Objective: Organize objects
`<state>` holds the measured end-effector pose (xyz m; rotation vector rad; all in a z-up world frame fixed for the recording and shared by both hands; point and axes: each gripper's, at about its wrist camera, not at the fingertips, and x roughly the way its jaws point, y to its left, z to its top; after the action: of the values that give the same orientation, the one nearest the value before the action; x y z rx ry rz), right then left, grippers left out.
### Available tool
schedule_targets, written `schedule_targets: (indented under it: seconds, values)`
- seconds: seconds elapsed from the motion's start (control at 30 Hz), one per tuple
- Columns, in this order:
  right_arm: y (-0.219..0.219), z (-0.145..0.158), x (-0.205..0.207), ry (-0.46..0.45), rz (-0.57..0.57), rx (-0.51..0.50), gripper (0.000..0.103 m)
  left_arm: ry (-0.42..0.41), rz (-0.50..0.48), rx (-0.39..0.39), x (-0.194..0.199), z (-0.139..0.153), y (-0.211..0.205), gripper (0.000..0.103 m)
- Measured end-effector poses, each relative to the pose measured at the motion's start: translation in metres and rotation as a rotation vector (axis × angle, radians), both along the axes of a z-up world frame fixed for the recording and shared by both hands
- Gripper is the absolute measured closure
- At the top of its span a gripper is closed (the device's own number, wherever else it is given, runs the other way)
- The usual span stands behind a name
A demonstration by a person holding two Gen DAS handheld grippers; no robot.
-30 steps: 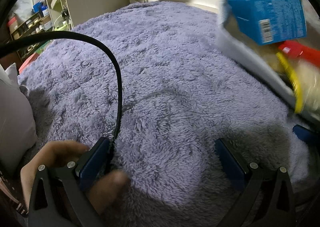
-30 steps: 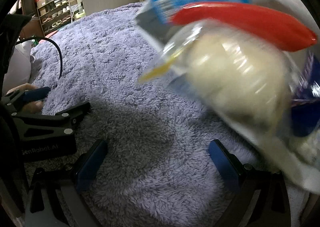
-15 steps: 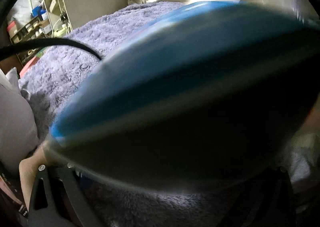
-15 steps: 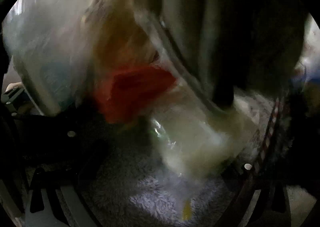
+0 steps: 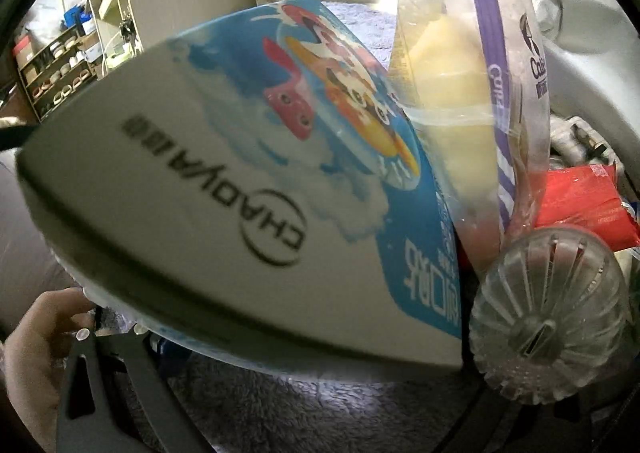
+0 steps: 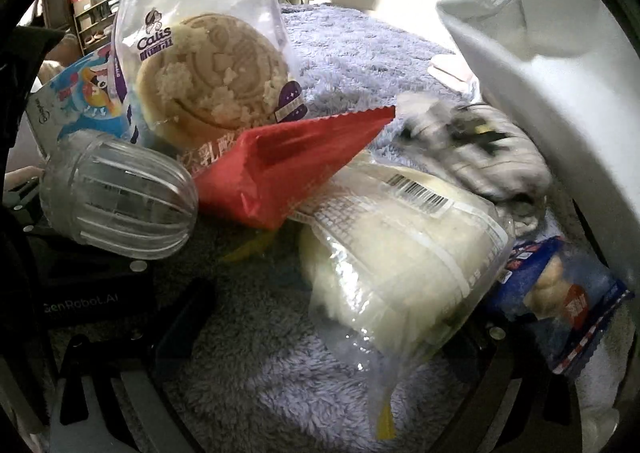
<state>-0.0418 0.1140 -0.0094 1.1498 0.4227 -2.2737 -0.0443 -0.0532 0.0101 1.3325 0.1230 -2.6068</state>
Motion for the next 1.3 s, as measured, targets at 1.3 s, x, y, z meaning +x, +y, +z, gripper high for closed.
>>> schedule_targets:
  seconds: [1.3]
  values:
    - [0.0088,-0.0009,-0.0073,-0.001,0.004,-0.001,0.000,-0.001,-0.001,-0.007,-0.0040,-0.0007,0.0036,0.000]
